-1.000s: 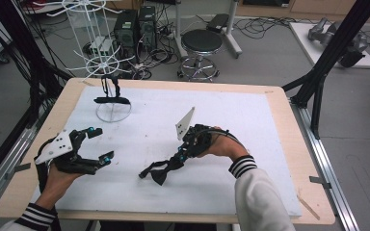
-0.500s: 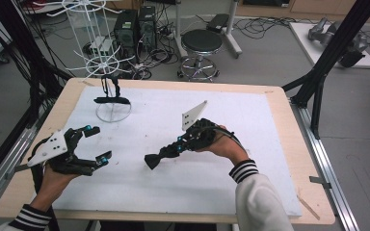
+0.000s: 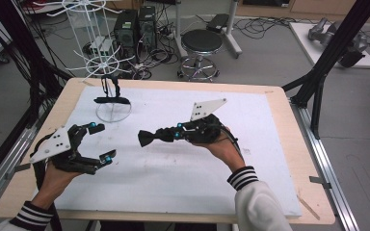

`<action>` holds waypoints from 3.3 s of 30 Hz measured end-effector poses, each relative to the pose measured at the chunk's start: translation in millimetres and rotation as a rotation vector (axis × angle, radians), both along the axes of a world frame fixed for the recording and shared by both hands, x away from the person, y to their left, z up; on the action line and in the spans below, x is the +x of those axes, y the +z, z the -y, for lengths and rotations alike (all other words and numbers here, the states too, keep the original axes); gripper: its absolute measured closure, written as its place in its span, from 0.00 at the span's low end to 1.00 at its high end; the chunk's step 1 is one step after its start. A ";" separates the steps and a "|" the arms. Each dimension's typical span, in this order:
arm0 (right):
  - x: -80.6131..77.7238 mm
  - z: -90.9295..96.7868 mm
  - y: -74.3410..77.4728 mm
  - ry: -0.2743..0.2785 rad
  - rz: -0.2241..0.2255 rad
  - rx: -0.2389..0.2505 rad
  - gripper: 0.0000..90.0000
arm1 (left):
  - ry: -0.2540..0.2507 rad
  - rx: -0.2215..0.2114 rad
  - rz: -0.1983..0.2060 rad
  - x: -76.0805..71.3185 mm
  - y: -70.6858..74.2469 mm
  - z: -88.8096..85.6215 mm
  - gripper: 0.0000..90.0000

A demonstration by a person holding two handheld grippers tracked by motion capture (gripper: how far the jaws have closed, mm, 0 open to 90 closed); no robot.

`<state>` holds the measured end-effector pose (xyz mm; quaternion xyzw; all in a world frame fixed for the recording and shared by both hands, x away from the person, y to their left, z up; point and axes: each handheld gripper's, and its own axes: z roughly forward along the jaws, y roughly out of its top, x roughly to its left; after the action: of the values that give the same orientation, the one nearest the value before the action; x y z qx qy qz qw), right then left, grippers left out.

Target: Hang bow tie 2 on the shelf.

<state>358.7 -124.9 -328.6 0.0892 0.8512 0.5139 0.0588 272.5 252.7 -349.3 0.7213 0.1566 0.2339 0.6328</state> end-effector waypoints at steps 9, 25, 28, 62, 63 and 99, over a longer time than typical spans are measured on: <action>-9.0 5.2 6.2 -0.103 0.046 0.097 0.97 | -0.059 -0.001 -0.012 7.3 13.9 19.6 0.17; -13.2 8.6 11.4 -0.131 0.096 0.138 0.97 | -0.137 -0.012 -0.085 31.4 27.0 51.5 0.21; -14.0 7.7 11.5 -0.129 0.104 0.132 0.97 | -0.154 -0.015 -0.094 34.7 29.3 55.2 0.24; -18.8 0.4 12.6 -0.105 0.174 0.116 0.97 | -0.170 0.020 -0.155 42.8 30.0 69.4 0.90; -18.8 0.4 12.5 -0.105 0.172 0.117 0.97 | -0.167 0.021 -0.155 42.3 30.0 69.6 0.90; -57.4 60.0 -10.7 -0.396 0.204 0.220 0.10 | -0.061 -0.028 -0.088 28.2 40.9 40.3 0.91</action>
<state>301.3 -184.8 -339.3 0.2080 0.7456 0.5883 0.2338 300.7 212.3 -308.3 0.7263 0.1655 0.1803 0.6424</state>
